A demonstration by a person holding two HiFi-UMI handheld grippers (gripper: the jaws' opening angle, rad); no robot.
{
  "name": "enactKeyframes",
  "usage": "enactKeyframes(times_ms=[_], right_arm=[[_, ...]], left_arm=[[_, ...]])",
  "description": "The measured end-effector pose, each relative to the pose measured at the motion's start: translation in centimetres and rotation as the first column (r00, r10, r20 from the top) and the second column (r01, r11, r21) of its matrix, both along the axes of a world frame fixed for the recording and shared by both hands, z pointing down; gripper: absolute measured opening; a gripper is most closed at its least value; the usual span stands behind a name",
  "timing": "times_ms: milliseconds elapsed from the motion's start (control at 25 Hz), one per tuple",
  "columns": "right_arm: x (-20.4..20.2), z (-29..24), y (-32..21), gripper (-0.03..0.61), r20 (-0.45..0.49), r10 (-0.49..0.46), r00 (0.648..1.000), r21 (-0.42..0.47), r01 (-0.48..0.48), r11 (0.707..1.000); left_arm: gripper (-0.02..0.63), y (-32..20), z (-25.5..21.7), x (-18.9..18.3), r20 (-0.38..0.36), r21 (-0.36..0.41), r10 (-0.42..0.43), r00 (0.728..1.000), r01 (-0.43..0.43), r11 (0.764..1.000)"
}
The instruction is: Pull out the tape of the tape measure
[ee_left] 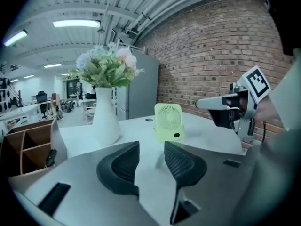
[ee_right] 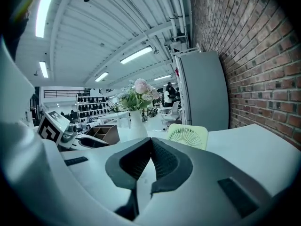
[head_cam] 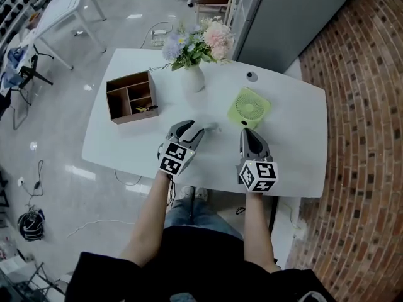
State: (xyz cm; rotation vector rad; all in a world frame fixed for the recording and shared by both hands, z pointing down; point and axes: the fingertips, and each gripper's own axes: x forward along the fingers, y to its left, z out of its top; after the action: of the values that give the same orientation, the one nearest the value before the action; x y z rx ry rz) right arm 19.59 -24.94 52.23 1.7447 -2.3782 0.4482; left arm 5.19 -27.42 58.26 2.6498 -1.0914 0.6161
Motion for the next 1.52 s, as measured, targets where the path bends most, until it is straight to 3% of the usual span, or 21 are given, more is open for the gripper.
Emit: enactKeyframes(times_ms=[280, 600, 920, 1160, 1520], right_arm=[[-0.3, 2.0, -1.1, 0.003, -0.010, -0.020, 1.000, -0.047, 0.020, 0.999], [0.0, 3.5, -1.4, 0.003, -0.019, -0.016, 1.000, -0.084, 0.014, 0.996], [0.5, 4.2, -1.2, 0.003, -0.031, -0.009, 0.999, -0.104, 0.006, 0.995], [0.6, 4.5, -0.9, 0.003, -0.029, -0.009, 1.000, -0.111, 0.006, 0.994], [-1.4, 4.4, -0.8, 0.003, -0.028, -0.074, 0.997, -0.122, 0.070, 0.990]], left_arm=[[0.173, -0.4, 4.7, 2.3, 0.063, -0.109, 0.169, 0.984, -0.162, 0.981], [0.172, -1.5, 7.6, 3.2, 0.090, -0.155, 0.257, 0.962, -0.242, 0.958], [0.099, -1.3, 9.1, 4.0, 0.109, -0.193, 0.356, 0.928, -0.332, 0.923], [0.071, -0.7, 8.7, 4.2, 0.104, -0.179, 0.382, 0.918, -0.360, 0.916], [0.069, 0.3, 3.2, 4.4, 0.052, -0.082, 0.383, 0.922, -0.378, 0.922]])
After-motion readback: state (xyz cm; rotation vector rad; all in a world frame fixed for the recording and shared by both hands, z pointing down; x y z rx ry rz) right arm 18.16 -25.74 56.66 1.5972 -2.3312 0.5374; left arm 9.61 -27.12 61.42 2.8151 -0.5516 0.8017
